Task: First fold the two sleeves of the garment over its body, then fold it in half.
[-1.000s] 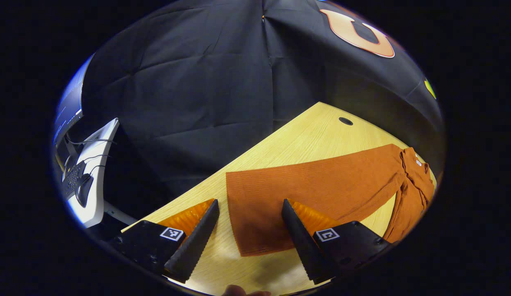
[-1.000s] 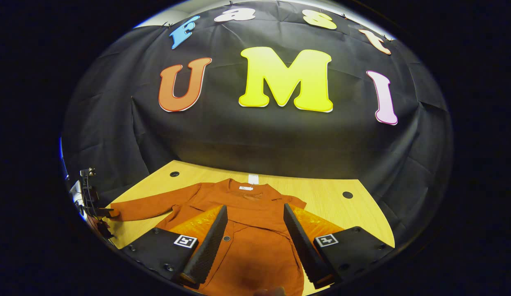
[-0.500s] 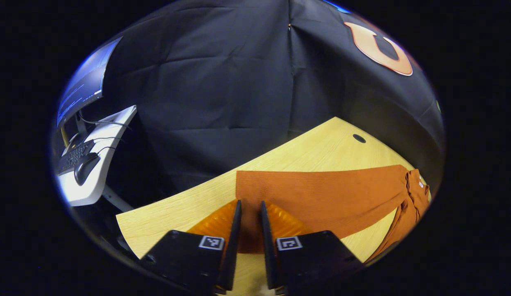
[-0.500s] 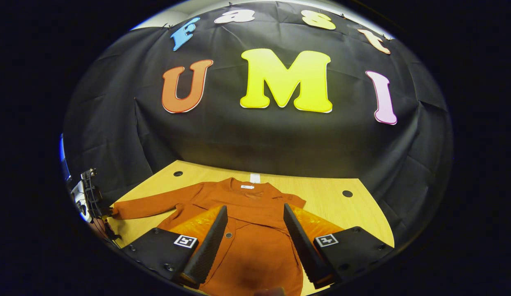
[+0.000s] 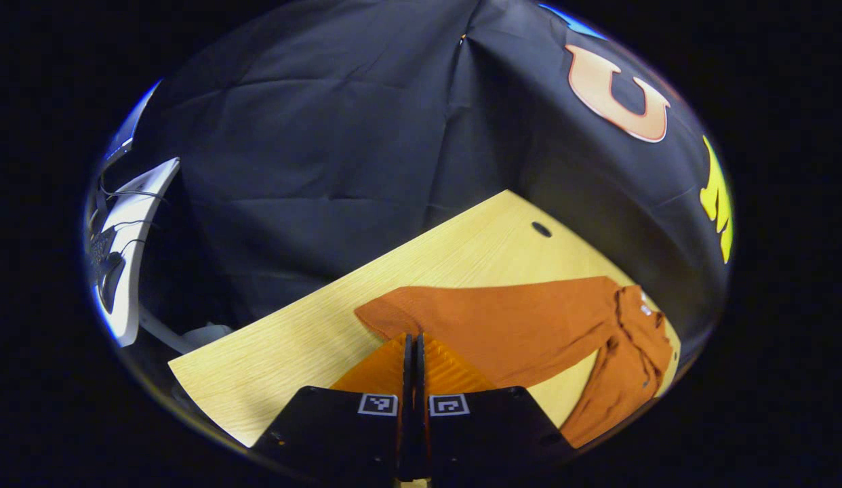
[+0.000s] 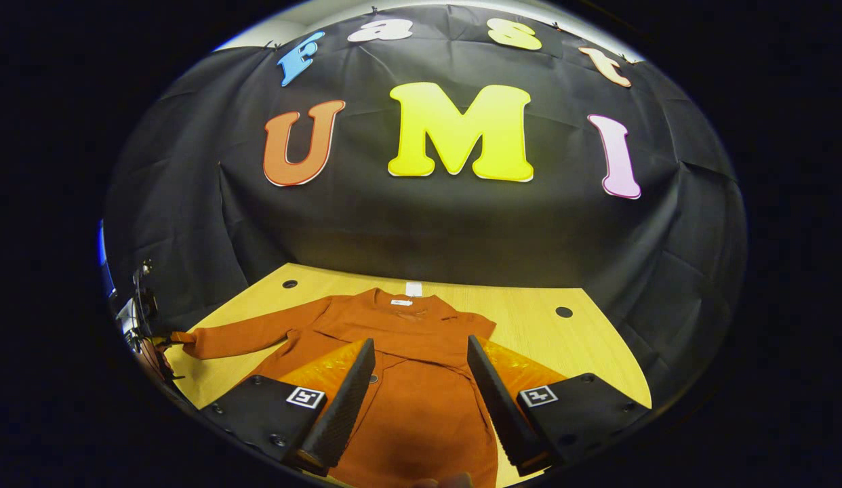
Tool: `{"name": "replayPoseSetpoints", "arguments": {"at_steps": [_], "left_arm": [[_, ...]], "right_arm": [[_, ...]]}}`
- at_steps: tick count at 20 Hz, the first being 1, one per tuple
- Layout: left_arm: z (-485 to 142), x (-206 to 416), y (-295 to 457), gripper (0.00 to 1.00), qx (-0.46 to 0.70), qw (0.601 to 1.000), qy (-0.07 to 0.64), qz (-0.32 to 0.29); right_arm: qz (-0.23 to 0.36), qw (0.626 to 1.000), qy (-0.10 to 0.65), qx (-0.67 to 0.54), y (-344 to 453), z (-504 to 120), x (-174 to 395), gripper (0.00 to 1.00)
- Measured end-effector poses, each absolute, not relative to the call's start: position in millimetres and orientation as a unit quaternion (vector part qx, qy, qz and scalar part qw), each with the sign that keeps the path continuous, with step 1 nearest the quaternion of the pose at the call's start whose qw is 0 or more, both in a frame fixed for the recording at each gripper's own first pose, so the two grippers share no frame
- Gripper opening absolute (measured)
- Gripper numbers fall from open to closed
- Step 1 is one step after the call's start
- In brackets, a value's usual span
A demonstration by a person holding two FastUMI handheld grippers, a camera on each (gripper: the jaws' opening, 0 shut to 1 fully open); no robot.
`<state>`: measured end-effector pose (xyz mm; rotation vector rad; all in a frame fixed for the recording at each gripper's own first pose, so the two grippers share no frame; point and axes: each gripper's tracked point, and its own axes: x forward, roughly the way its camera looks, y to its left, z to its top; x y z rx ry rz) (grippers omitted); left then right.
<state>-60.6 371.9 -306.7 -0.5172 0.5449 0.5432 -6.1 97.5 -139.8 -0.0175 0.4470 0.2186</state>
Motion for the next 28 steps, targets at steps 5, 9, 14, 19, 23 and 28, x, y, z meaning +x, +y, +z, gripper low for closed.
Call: {"name": "replayPoseSetpoints", "arguments": {"at_steps": [5, 9, 14, 19, 23, 28], "left_arm": [[-239.0, -8.2, 375.2, 0.03, -0.231, 0.922, 0.229, 0.209], [-173.7, 46.5, 358.1, 0.03, -0.204, 0.946, 0.196, 0.157], [-99.7, 129.0, 312.1, 0.03, -0.153, 0.970, 0.165, 0.089], [-40.8, 191.9, 222.7, 0.03, -0.080, 0.988, 0.134, 0.002], [-20.2, 230.2, 109.7, 0.03, -0.016, 0.989, 0.115, -0.095], [-75.4, 258.0, -26.9, 0.03, 0.075, 0.968, 0.141, -0.193]], "right_arm": [[0.090, 0.971, 0.220, 0.015, 80.9, -142.0, -11.4, 0.89], [0.072, 0.975, 0.210, 0.027, 59.2, -138.7, -14.3, 0.89], [0.050, 0.977, 0.203, 0.042, 30.2, -138.7, -24.2, 0.89], [0.011, 0.979, 0.197, 0.047, -12.6, -136.6, -36.7, 0.89], [-0.026, 0.979, 0.195, 0.047, -52.6, -134.3, -47.6, 0.89], [-0.075, 0.978, 0.192, 0.033, -103.7, -125.1, -69.5, 0.89]]}}
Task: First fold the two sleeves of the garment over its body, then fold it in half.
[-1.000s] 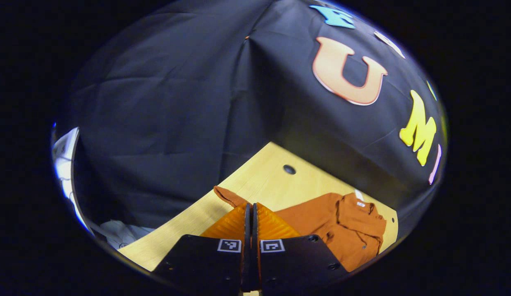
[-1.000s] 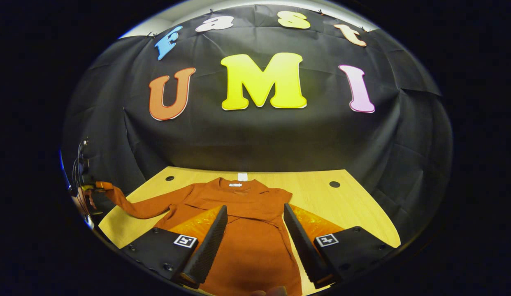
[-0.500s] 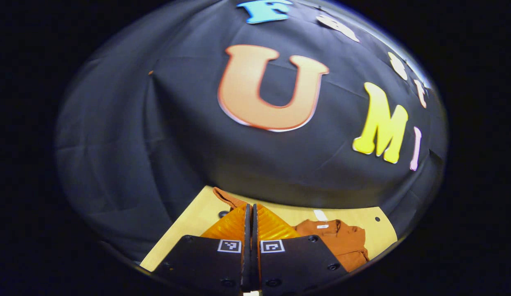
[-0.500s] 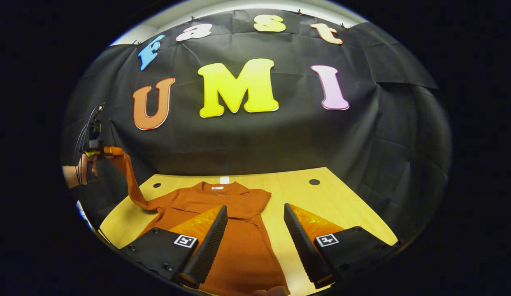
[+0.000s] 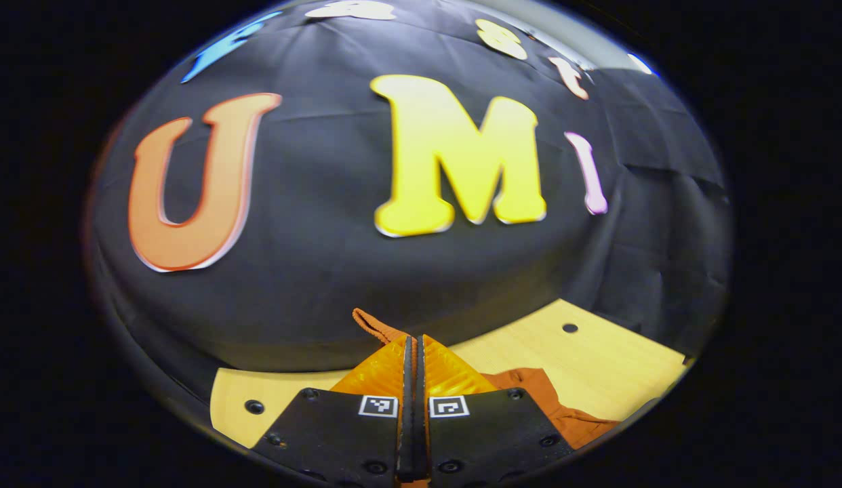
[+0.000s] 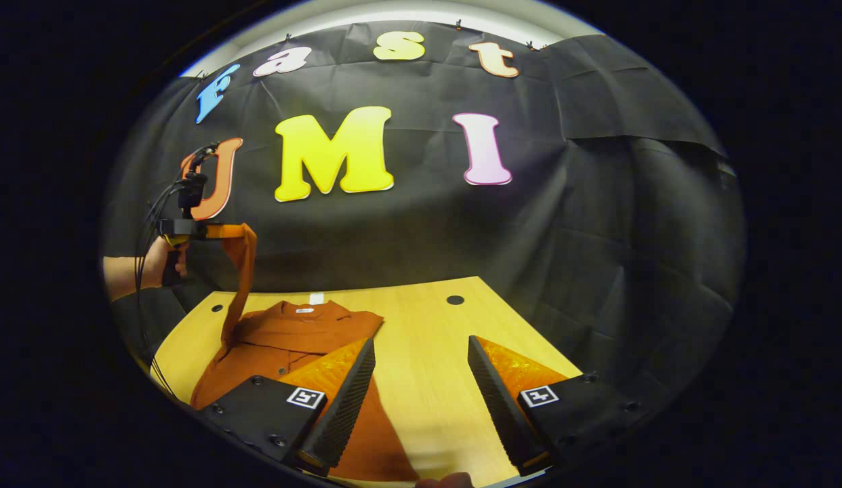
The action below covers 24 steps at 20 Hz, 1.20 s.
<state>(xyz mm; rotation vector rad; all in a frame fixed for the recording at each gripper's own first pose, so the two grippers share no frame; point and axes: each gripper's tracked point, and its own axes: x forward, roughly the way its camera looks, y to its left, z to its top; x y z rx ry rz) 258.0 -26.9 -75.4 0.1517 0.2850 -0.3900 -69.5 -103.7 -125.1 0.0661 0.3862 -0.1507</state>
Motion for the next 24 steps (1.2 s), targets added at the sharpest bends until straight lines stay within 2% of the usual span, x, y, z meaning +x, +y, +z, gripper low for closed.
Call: {"name": "replayPoseSetpoints", "arguments": {"at_steps": [7, 12, 13, 17, 20, 24], "left_arm": [[-205.2, 242.2, -143.1, 0.03, 0.129, 0.929, 0.234, -0.255], [-265.6, 224.6, -169.8, 0.03, 0.175, 0.911, 0.276, -0.249], [-293.1, 224.0, -188.5, 0.03, 0.185, 0.909, 0.283, -0.245], [-294.2, 224.8, -194.8, 0.04, 0.217, 0.907, 0.278, -0.231], [-291.1, 213.1, -217.4, 0.10, 0.180, 0.905, 0.285, -0.258], [-280.3, 204.7, -230.9, 0.11, 0.160, 0.907, 0.280, -0.271]], "right_arm": [[-0.135, 0.968, 0.211, 0.020, -157.0, -126.6, -101.7, 0.89], [-0.154, 0.962, 0.226, 0.014, -173.6, -132.2, -118.8, 0.89], [-0.156, 0.960, 0.231, 0.014, -175.8, -134.1, -121.2, 0.89], [-0.162, 0.957, 0.241, 0.014, -187.4, -137.5, -128.9, 0.89], [-0.157, 0.958, 0.240, 0.014, -186.6, -137.4, -125.6, 0.89], [-0.138, 0.963, 0.230, 0.001, -177.6, -131.9, -115.3, 0.89]]}}
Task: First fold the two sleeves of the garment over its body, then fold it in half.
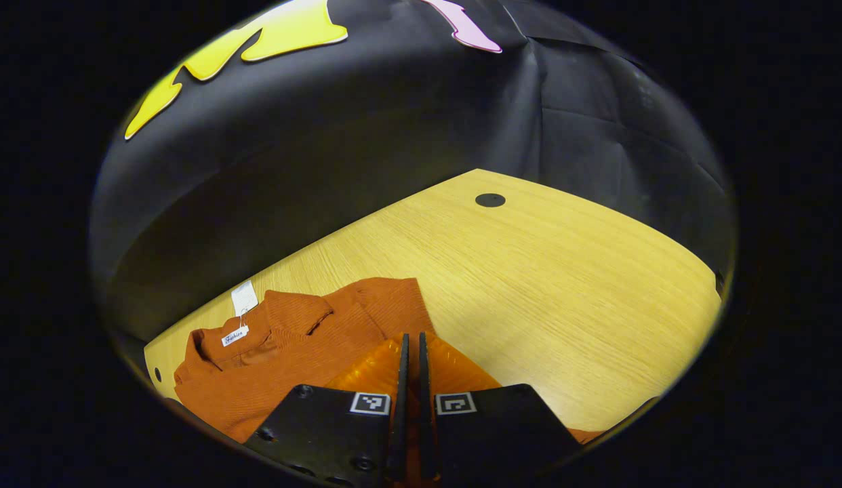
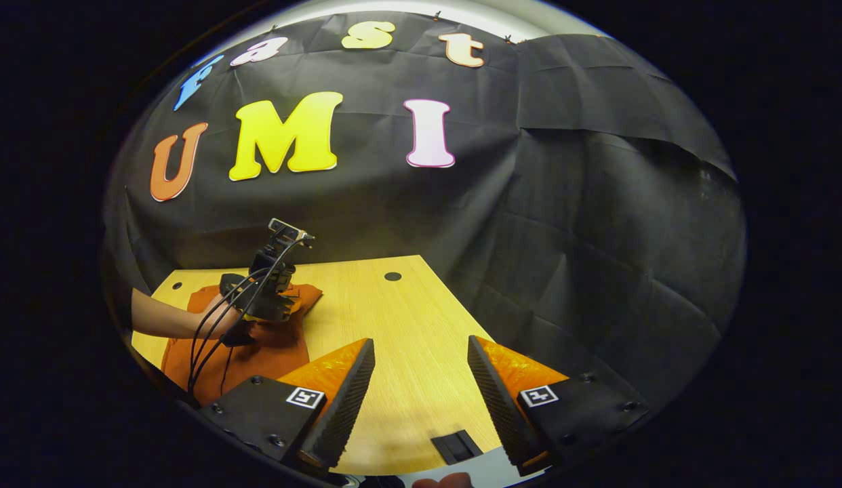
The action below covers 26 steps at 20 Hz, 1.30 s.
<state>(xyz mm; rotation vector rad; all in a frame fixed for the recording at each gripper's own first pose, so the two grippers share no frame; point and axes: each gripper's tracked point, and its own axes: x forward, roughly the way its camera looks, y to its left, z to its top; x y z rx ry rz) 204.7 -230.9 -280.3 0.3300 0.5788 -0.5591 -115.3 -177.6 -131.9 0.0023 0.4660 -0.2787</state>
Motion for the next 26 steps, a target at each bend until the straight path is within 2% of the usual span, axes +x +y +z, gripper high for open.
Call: {"name": "replayPoseSetpoints", "arguments": {"at_steps": [1, 5, 9, 15, 20, 26], "left_arm": [[-273.7, 199.2, -231.4, 0.16, 0.146, 0.910, 0.281, -0.268], [-216.5, 187.4, -206.0, 1.00, 0.074, 0.938, 0.247, -0.231], [-134.9, 174.9, -149.2, 1.00, 0.029, 0.965, 0.180, -0.187], [-20.5, 115.2, -62.8, 0.99, -0.004, 0.989, 0.080, -0.124], [15.4, 83.7, -6.6, 0.99, -0.017, 0.996, 0.054, -0.071], [21.3, 49.2, 44.8, 0.99, -0.041, 0.997, 0.053, -0.040]], "right_arm": [[-0.131, 0.965, 0.226, -0.002, -174.2, -129.3, -111.5, 0.89], [-0.095, 0.974, 0.205, 0.000, -150.7, -118.7, -85.1, 0.89], [-0.043, 0.985, 0.168, 0.001, -107.4, -97.9, -48.3, 0.89], [0.047, 0.993, 0.104, 0.007, -23.7, -56.0, -1.4, 0.89], [0.099, 0.992, 0.080, 0.004, 28.7, -42.4, 8.7, 0.89], [0.107, 0.993, 0.059, -0.001, 53.2, -29.6, 9.8, 0.88]]}}
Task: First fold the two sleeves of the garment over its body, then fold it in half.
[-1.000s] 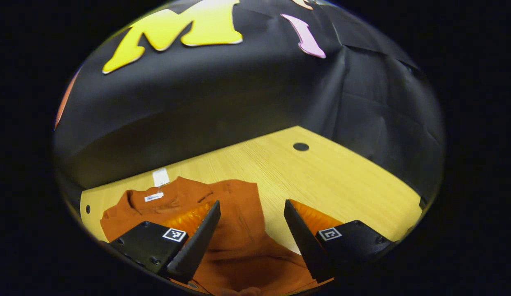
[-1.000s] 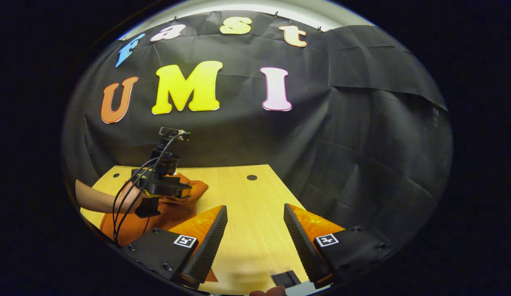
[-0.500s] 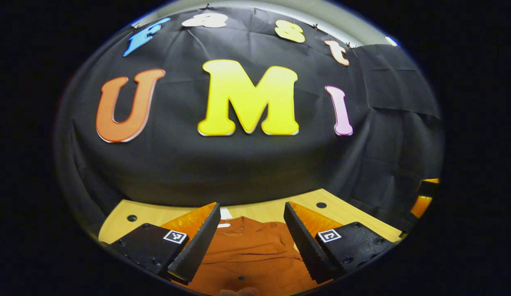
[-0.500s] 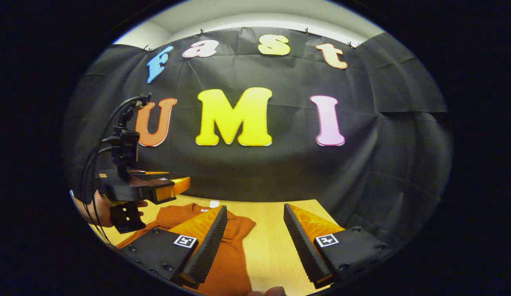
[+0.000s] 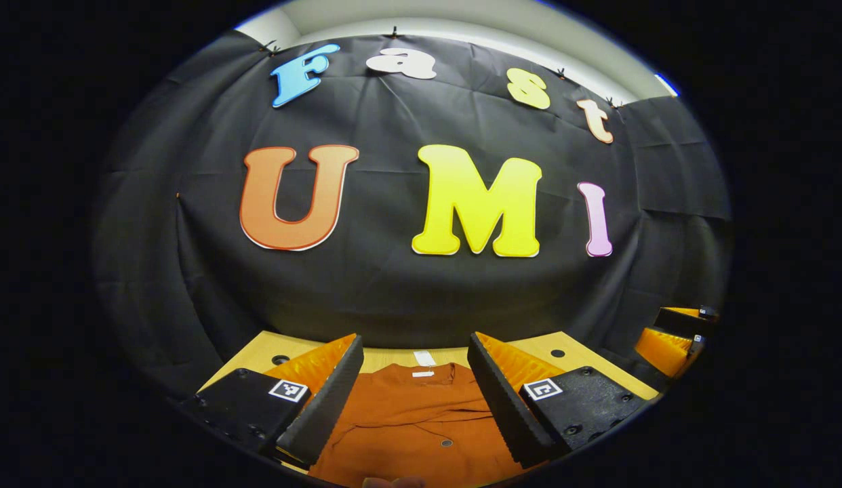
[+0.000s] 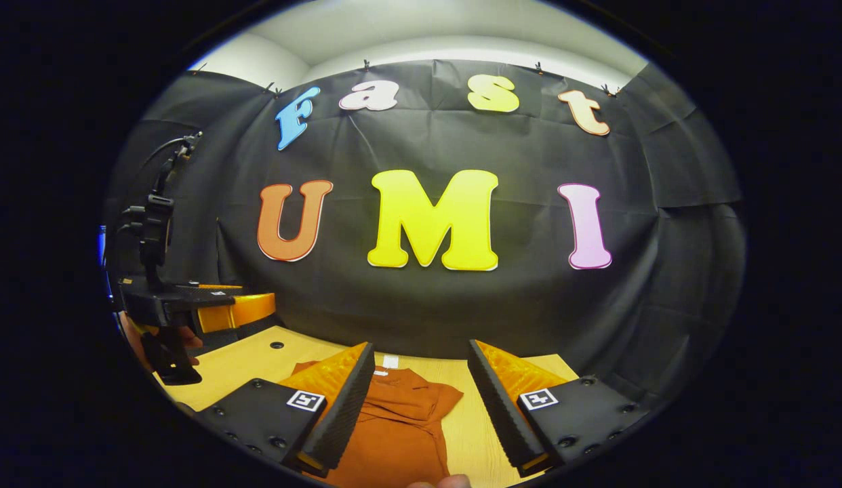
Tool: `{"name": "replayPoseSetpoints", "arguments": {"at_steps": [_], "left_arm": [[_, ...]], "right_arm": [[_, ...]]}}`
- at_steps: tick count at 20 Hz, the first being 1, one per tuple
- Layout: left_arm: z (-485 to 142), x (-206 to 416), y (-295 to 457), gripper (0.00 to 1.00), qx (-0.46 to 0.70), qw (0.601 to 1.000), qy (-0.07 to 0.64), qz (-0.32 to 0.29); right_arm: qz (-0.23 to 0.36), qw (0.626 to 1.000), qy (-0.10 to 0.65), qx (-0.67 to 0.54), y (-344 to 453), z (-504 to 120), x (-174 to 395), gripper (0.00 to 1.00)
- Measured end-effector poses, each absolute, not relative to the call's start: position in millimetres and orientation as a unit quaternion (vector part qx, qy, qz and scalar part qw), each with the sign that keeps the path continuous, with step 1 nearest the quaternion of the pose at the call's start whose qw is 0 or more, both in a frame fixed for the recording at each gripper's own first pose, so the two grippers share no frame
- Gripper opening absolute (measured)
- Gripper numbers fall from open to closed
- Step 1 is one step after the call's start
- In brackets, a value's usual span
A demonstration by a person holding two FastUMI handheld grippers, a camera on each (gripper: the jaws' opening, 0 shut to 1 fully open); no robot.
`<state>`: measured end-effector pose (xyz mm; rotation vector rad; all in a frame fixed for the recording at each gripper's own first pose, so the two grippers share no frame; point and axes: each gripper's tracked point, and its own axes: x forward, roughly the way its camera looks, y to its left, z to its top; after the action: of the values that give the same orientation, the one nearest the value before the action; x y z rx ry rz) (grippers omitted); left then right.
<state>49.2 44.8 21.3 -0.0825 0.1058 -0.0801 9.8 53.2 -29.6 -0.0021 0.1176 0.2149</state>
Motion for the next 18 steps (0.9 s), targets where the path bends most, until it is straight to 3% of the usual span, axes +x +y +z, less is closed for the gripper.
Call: {"name": "replayPoseSetpoints", "arguments": {"at_steps": [10, 14, 18], "left_arm": [[-19.2, 16.4, 75.3, 0.99, -0.054, 0.991, 0.113, -0.046], [-65.7, -7.7, 88.1, 0.99, -0.067, 0.980, 0.178, -0.063], [-148.3, -54.0, 103.5, 0.99, -0.065, 0.949, 0.293, -0.097]], "right_arm": [[0.125, 0.987, 0.100, -0.005, 68.2, -50.4, 0.1, 0.89], [0.125, 0.981, 0.151, 0.000, 47.5, -82.9, -10.7, 0.89], [0.147, 0.960, 0.238, 0.008, 24.1, -150.7, -38.6, 0.89]]}}
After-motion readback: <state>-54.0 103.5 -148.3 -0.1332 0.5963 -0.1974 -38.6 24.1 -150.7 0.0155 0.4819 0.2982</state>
